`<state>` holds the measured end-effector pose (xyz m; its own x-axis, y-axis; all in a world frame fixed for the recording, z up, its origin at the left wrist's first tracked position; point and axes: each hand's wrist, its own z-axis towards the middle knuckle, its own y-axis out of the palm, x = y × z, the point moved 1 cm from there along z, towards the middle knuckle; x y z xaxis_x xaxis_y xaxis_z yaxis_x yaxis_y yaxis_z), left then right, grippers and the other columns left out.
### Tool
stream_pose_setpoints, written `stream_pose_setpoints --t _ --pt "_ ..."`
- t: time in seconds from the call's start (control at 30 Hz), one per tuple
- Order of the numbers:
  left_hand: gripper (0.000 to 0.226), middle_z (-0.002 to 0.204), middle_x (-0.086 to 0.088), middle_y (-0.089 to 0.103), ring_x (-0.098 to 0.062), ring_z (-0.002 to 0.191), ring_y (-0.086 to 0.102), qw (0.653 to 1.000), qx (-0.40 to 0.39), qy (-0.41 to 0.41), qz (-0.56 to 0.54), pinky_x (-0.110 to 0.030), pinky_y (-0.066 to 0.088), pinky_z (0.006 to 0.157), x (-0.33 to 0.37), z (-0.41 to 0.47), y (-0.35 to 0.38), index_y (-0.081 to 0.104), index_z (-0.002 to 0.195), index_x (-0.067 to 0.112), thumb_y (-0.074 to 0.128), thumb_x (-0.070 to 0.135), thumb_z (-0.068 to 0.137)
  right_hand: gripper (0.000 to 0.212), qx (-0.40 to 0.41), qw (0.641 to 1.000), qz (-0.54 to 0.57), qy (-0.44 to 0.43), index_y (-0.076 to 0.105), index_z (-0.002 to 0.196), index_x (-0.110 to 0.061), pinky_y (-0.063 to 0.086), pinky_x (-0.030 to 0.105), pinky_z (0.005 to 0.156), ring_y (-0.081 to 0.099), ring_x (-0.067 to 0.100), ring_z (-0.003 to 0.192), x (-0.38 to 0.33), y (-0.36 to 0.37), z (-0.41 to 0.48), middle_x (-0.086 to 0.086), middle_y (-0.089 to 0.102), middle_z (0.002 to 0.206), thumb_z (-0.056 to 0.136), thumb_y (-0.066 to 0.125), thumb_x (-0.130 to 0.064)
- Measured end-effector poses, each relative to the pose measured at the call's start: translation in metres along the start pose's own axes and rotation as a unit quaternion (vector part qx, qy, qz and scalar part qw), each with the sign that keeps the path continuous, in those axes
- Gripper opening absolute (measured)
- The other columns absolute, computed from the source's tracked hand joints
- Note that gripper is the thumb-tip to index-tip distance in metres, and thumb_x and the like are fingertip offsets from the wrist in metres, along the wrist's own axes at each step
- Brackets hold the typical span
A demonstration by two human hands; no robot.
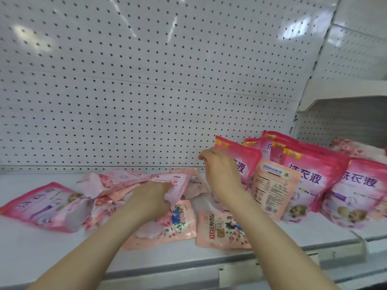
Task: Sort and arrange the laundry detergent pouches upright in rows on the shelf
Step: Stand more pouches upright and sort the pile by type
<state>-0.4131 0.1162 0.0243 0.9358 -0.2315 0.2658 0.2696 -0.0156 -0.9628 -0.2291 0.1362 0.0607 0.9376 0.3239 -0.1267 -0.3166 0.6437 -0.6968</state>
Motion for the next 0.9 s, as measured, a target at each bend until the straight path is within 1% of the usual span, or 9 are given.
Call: stream_pose_setpoints --t 0.1,0.23,0.37,0.5,0.63,0.7,0.77,0.8,0.9 --pt "0.060 0.140 -0.002 0.053 -0.021 0.105 0.063 0.998 0.041 -0.026 -0.026 -0.032 0.053 0.087 -0.007 -0.009 -0.005 0.042 0.143 0.030 0.047 0.009 0.088 0.032 -0.221 0.973 -0.037 0.060 0.060 0.118 -0.005 0.046 0.033 0.074 0.063 0.030 0.100 -0.004 0.039 -0.005 0.014 0.065 0.112 0.092 0.045 0.006" --pt "0.058 0.129 0.001 0.062 -0.013 0.085 0.063 0.985 0.104 -0.063 -0.120 -0.021 0.050 0.066 -0.037 -0.022 -0.015 0.051 0.136 0.031 0.047 0.003 0.086 0.021 -0.312 0.938 -0.019 0.151 0.063 0.105 -0.013 0.049 0.026 0.069 0.061 0.018 0.080 0.001 0.085 -0.012 0.002 0.065 0.098 0.099 0.051 -0.030" --pt "0.046 0.127 0.002 0.062 -0.017 0.113 0.058 0.962 0.157 -0.112 -0.194 -0.026 0.041 0.089 -0.068 -0.037 -0.023 0.057 0.130 0.025 0.056 0.004 0.089 0.014 -0.303 0.940 -0.012 0.157 0.065 0.098 -0.012 0.047 0.028 0.064 0.053 0.016 0.072 -0.003 0.104 0.002 0.004 0.061 0.096 0.097 0.053 -0.020" --pt "0.052 0.113 0.007 0.066 -0.012 0.105 0.060 0.936 0.210 -0.145 -0.241 -0.032 0.048 0.096 -0.093 -0.043 -0.024 0.058 0.125 0.032 0.064 0.002 0.083 0.015 -0.215 0.966 -0.029 0.144 0.066 0.093 -0.007 0.049 0.032 0.070 0.061 0.025 0.080 -0.020 0.088 0.022 0.005 0.064 0.086 0.094 0.052 -0.005" --pt "0.072 0.107 0.011 0.055 -0.014 0.094 0.060 0.950 0.187 -0.136 -0.208 -0.040 0.052 0.088 -0.102 -0.043 -0.025 0.040 0.135 0.046 0.064 0.003 0.083 0.024 -0.105 0.984 0.102 0.104 0.072 0.100 -0.012 0.049 0.031 0.071 0.067 0.027 0.085 -0.044 0.040 0.031 0.006 0.073 0.094 0.092 0.049 -0.008" --pt "0.087 0.118 0.006 0.048 -0.018 0.102 0.058 0.965 0.162 -0.111 -0.171 -0.046 0.051 0.090 -0.101 -0.045 -0.026 0.025 0.135 0.062 0.059 0.000 0.083 0.021 -0.197 0.968 0.144 0.051 0.071 0.092 -0.014 0.050 0.029 0.069 0.066 0.022 0.076 -0.054 0.027 0.025 0.000 0.071 0.083 0.094 0.051 -0.020" --pt "0.094 0.133 0.004 0.039 -0.022 0.117 0.050 0.976 0.135 -0.089 -0.147 -0.050 0.043 0.100 -0.102 -0.047 -0.026 0.016 0.132 0.070 0.052 -0.003 0.084 0.044 -0.334 0.928 0.166 0.027 0.070 0.078 -0.008 0.044 0.029 0.060 0.056 0.019 0.057 -0.060 0.029 0.014 0.001 0.058 0.058 0.097 0.050 -0.043" --pt "0.096 0.139 0.005 0.035 -0.021 0.122 0.046 0.980 0.122 -0.080 -0.135 -0.051 0.039 0.103 -0.102 -0.049 -0.025 0.015 0.132 0.070 0.048 -0.005 0.084 0.057 -0.369 0.913 0.171 0.033 0.072 0.083 -0.002 0.044 0.030 0.061 0.056 0.022 0.056 -0.059 0.037 0.010 0.005 0.057 0.057 0.097 0.047 -0.052" --pt "0.094 0.141 0.008 0.038 -0.017 0.120 0.046 0.988 0.106 -0.052 -0.096 -0.049 0.041 0.101 -0.101 -0.053 -0.024 0.015 0.131 0.070 0.046 -0.006 0.085 0.039 -0.312 0.932 0.173 0.063 0.069 0.102 -0.013 0.050 0.031 0.077 0.065 0.022 0.086 -0.051 0.070 0.005 0.003 0.070 0.093 0.098 0.050 -0.047"
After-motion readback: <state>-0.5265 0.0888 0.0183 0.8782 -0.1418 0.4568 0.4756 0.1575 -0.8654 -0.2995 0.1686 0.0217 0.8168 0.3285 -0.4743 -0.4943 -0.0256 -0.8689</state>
